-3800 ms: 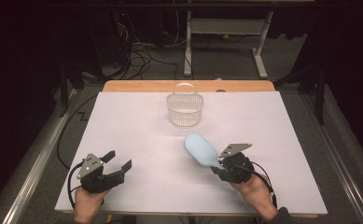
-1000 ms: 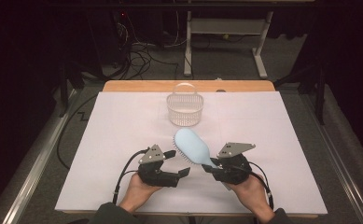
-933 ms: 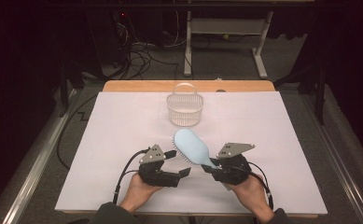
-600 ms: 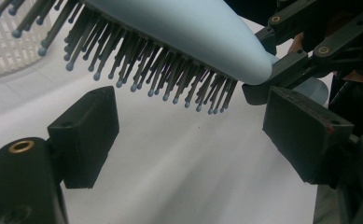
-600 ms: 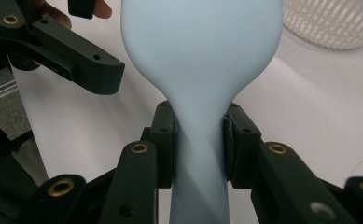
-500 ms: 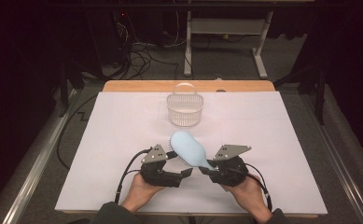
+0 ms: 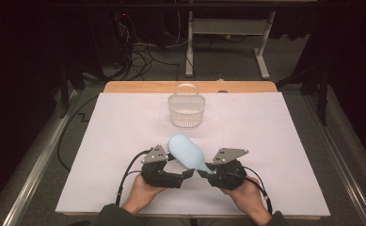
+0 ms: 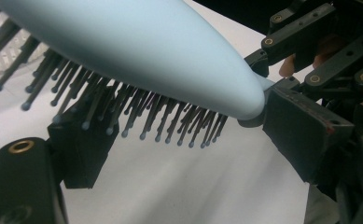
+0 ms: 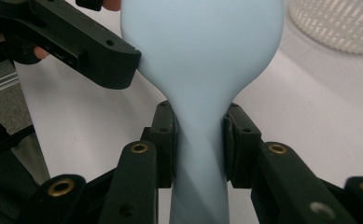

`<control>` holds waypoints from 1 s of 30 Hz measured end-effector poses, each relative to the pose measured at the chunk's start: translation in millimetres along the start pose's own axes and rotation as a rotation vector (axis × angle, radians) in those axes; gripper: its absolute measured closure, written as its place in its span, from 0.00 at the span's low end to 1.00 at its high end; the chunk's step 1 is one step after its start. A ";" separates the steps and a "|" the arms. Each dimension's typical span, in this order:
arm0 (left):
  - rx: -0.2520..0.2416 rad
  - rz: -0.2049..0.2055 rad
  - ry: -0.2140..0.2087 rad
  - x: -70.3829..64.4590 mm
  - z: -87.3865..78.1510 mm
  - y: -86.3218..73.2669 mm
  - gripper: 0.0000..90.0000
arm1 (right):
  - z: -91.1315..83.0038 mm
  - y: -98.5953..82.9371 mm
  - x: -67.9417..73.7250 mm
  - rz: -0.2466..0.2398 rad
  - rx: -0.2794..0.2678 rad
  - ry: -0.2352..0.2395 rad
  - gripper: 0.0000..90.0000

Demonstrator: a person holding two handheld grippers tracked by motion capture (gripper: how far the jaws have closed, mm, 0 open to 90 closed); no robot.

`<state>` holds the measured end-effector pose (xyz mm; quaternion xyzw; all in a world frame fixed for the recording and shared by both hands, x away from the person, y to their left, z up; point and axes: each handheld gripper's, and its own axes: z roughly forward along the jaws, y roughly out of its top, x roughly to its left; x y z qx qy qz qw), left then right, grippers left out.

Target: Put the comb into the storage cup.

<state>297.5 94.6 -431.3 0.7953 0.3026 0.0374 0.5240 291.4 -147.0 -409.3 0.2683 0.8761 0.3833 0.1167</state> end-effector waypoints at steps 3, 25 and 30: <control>0.002 -0.011 -0.004 0.6 -0.2 0.2 0.20 | 1.9 0.0 1.8 -0.002 0.007 -0.001 0.78; -0.014 -0.055 -0.008 1.6 -2.1 1.9 0.20 | 11.6 4.1 11.4 -0.027 0.012 -0.001 0.78; -0.014 -0.065 -0.002 1.8 -3.2 2.3 0.24 | 12.6 5.6 13.4 -0.030 0.011 -0.006 0.78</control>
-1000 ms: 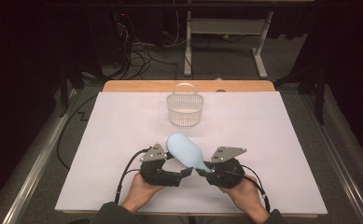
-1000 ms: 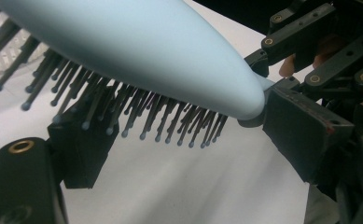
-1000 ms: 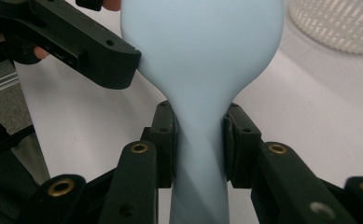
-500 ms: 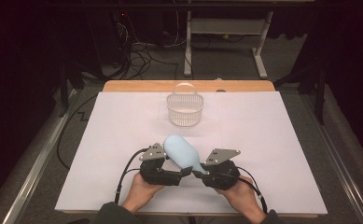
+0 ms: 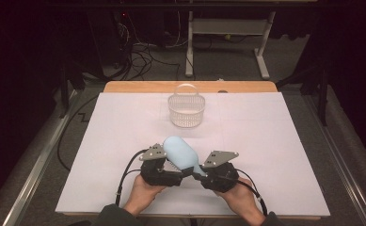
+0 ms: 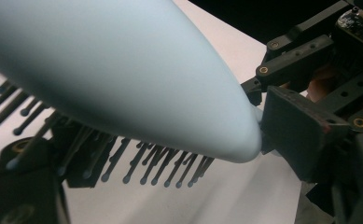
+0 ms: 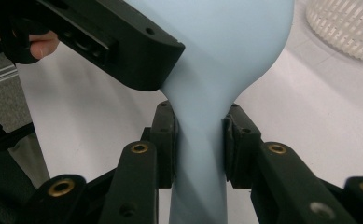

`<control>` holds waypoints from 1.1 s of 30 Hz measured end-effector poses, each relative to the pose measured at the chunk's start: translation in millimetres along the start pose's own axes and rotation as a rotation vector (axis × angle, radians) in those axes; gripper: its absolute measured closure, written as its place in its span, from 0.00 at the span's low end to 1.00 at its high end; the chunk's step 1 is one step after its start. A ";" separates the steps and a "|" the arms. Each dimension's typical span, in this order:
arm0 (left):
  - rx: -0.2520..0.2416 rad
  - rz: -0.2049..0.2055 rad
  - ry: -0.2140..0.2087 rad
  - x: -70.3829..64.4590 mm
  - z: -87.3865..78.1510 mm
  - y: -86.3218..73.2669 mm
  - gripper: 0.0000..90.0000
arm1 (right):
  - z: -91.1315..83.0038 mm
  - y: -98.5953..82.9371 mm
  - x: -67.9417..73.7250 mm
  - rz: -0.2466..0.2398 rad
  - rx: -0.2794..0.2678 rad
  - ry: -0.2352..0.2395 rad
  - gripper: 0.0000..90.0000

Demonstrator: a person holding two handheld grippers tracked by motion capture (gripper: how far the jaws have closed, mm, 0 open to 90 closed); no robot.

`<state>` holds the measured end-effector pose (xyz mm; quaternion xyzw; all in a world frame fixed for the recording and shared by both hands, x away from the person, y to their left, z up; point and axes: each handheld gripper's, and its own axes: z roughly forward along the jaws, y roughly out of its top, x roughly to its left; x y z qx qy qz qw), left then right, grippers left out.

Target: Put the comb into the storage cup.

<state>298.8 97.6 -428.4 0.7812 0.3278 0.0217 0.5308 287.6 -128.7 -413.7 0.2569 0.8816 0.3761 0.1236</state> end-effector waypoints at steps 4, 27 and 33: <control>0.002 -0.015 -0.004 0.5 -0.5 0.3 0.25 | 0.4 0.8 0.7 -0.002 0.000 -0.005 0.78; 0.022 -0.022 -0.010 -2.7 -5.6 1.2 0.37 | 2.1 3.3 2.9 -0.036 0.001 -0.043 0.78; 0.023 -0.038 -0.026 -3.2 -7.4 2.3 0.41 | 2.7 3.2 2.7 -0.042 0.004 -0.043 0.78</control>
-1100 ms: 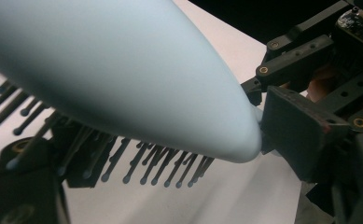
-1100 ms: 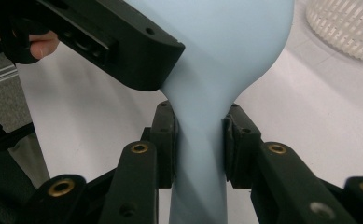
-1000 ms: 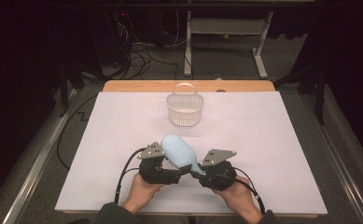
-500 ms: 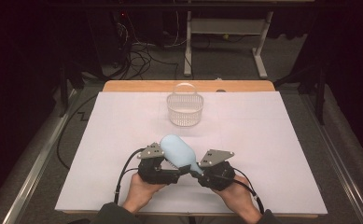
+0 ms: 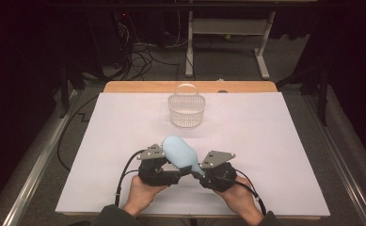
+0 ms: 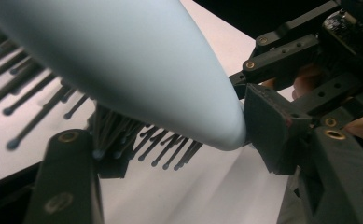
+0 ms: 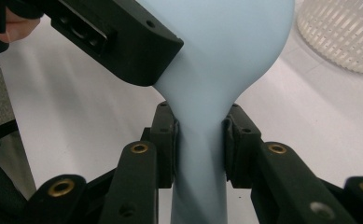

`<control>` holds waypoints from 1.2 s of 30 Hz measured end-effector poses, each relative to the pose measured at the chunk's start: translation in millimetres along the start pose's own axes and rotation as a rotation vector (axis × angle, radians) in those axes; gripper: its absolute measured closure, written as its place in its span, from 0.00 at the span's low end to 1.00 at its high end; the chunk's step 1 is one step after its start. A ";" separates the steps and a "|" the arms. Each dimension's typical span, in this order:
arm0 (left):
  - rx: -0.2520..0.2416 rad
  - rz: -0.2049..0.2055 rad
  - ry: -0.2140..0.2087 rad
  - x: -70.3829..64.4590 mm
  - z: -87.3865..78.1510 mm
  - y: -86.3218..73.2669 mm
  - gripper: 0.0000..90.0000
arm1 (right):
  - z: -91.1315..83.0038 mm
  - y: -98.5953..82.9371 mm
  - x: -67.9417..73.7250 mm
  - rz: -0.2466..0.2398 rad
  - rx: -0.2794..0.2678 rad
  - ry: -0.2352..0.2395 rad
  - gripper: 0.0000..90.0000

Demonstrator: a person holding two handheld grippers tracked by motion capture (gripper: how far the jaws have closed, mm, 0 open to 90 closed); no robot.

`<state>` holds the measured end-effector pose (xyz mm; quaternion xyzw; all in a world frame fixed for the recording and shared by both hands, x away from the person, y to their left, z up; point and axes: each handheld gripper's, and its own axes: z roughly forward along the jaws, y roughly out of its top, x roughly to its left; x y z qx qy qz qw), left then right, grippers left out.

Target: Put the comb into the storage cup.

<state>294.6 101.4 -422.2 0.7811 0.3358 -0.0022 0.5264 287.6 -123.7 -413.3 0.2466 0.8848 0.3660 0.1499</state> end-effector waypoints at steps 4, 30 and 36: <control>-0.019 -0.015 -0.027 0.8 -3.3 1.3 0.45 | 1.1 -0.3 0.3 -0.011 0.006 -0.002 0.77; -0.057 -0.004 -0.057 -7.1 -14.8 10.1 0.57 | 2.0 3.0 3.2 -0.010 -0.015 0.033 0.76; -0.067 -0.003 -0.050 -7.4 -17.9 10.8 0.57 | 0.5 2.7 1.0 0.008 -0.025 0.053 0.73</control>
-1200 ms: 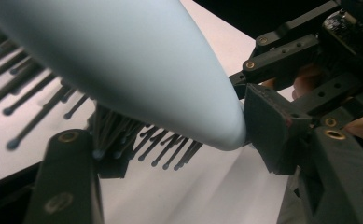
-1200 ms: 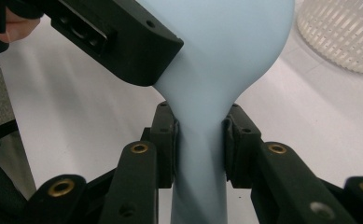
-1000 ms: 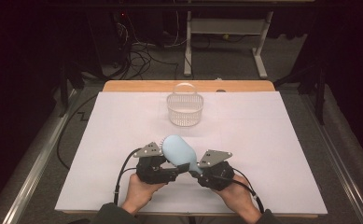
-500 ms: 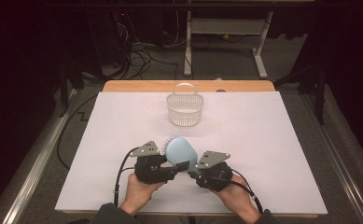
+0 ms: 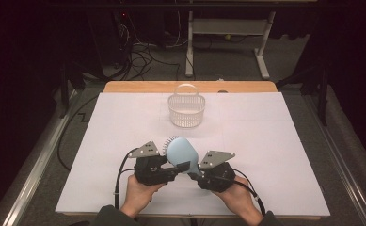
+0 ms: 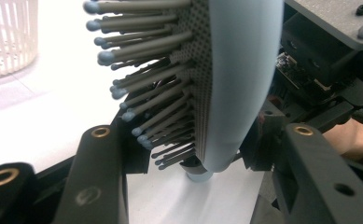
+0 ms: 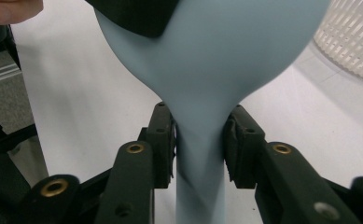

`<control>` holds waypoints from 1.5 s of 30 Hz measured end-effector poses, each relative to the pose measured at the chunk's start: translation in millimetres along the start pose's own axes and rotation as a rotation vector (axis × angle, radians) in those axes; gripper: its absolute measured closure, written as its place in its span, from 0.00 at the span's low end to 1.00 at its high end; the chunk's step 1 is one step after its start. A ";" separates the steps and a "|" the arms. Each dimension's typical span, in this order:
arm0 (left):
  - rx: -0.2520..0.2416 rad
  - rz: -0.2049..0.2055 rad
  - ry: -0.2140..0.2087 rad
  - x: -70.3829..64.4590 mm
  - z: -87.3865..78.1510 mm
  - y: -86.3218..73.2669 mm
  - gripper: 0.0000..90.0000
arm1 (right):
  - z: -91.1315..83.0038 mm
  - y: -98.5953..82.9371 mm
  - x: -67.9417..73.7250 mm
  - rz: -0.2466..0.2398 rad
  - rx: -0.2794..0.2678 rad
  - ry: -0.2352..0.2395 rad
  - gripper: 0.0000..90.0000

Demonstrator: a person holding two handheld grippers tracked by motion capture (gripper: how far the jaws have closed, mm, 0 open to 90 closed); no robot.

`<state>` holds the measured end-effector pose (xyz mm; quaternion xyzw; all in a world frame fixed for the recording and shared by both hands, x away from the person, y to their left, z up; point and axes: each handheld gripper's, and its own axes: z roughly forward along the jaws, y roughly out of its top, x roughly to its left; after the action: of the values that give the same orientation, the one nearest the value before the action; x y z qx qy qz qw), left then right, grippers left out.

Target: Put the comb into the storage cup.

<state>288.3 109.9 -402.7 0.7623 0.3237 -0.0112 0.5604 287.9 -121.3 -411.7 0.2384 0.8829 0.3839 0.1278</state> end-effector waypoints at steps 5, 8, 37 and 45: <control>-0.026 -0.012 0.015 2.2 -6.2 1.6 0.57 | -0.4 -0.3 -1.3 0.012 -0.005 0.017 0.63; -0.033 -0.024 0.020 4.1 -10.7 3.1 0.57 | -2.2 -0.2 -1.0 0.005 -0.026 0.018 0.56; -0.090 -0.020 0.078 7.7 -30.9 7.5 0.57 | -35.6 -19.3 -29.6 0.103 -0.216 0.051 0.37; -0.097 -0.020 0.082 8.1 -34.2 7.8 0.57 | -47.9 -31.1 -40.2 0.140 -0.258 0.007 0.37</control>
<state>286.8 141.9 -386.5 0.7309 0.3542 0.0300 0.5826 292.6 -190.1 -400.8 0.2799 0.8077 0.5031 0.1272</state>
